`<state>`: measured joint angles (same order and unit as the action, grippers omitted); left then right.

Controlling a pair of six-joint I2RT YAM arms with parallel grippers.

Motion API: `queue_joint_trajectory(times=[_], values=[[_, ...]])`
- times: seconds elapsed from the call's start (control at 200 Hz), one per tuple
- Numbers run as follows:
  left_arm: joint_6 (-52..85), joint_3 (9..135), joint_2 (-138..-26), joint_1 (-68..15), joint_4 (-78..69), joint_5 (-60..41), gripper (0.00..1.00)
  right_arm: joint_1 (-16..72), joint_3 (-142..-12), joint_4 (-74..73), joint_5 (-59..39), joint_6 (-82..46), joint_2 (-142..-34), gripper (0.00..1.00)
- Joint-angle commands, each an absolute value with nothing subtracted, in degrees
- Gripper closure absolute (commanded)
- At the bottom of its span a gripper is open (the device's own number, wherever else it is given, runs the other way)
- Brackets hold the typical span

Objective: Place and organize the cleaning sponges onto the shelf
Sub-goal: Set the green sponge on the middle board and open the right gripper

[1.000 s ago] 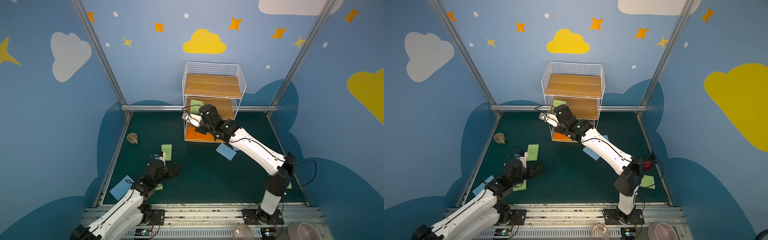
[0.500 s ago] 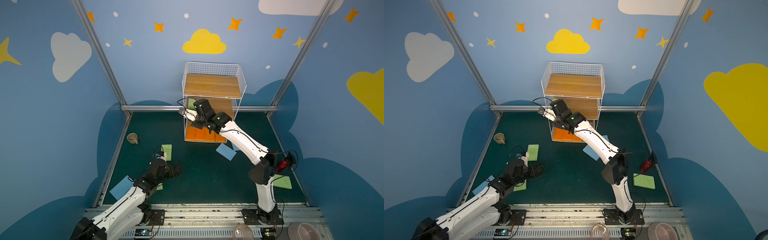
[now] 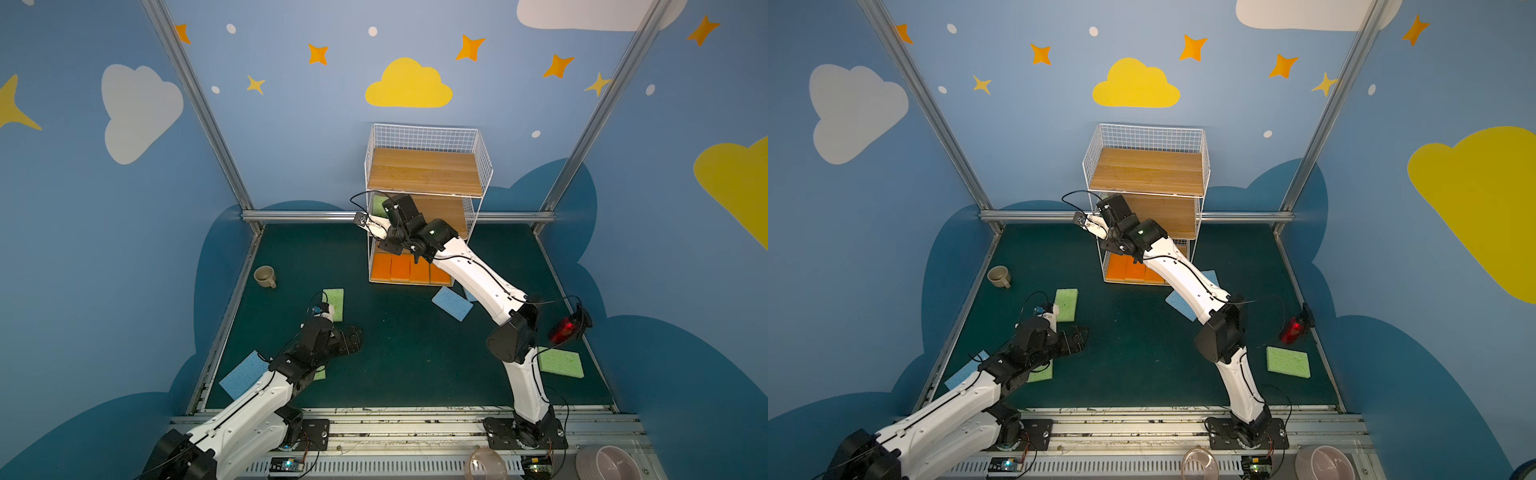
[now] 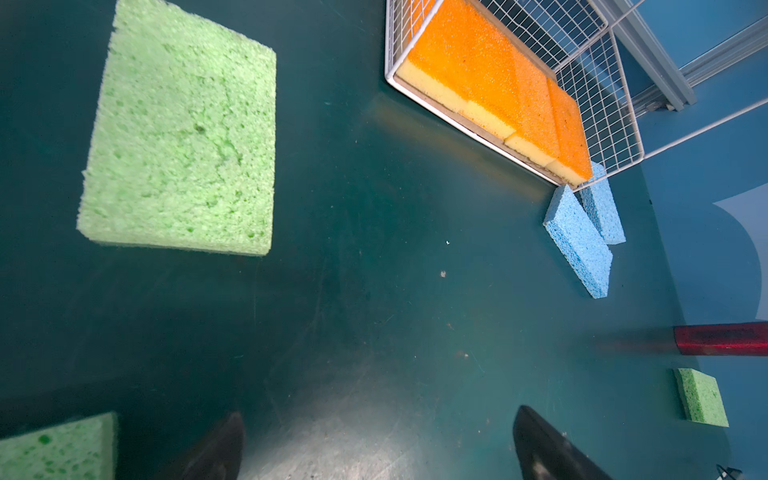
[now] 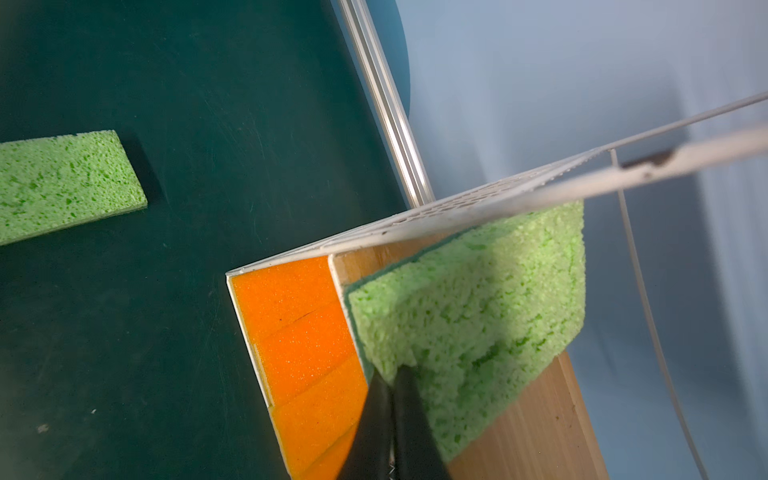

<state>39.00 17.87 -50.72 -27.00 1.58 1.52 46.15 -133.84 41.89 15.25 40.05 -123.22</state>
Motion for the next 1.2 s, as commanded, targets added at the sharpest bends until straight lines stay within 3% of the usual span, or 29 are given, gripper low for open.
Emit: queue_joint_trajectory(times=[0.0, 0.145, 0.315, 0.41, 0.761, 0.931, 1.121, 1.191], values=[[38.59, 17.72, -50.81, -26.72, 0.51, 2.04, 0.0, 45.82, -135.35, 42.68, 14.14, 38.24, -124.53, 1.0], [38.68, 17.48, -50.29, -26.72, 0.79, 2.07, 0.0, 45.79, -135.69, 42.62, 14.36, 37.9, -125.11, 1.0], [38.72, 17.19, -49.68, -26.73, 0.88, 2.29, 0.0, 45.79, -135.7, 42.37, 14.44, 37.31, -125.16, 0.71], [38.79, 17.31, -49.83, -26.73, 0.92, 2.29, 0.0, 45.92, -135.61, 42.12, 14.58, 37.11, -125.07, 0.62], [40.87, 17.57, -49.67, -26.8, 1.45, 2.64, 0.0, 46.38, -133.49, 41.75, 13.4, 36.21, -121.46, 0.52], [41.63, 20.24, -49.76, -26.75, 3.41, 1.83, 0.0, 48.56, -127.14, 40.03, 11.92, 35.91, -114.72, 0.47], [40.61, 29.54, -54.35, -26.74, 15.15, 5.28, 0.03, 50.34, -116.64, 36.55, 10.65, 30.96, -104.54, 0.4], [40.56, 31.96, -55.49, -26.5, 17.35, 6.08, 0.07, 50.79, -111.09, 34.53, 10.03, 28.06, -99.37, 0.39]])
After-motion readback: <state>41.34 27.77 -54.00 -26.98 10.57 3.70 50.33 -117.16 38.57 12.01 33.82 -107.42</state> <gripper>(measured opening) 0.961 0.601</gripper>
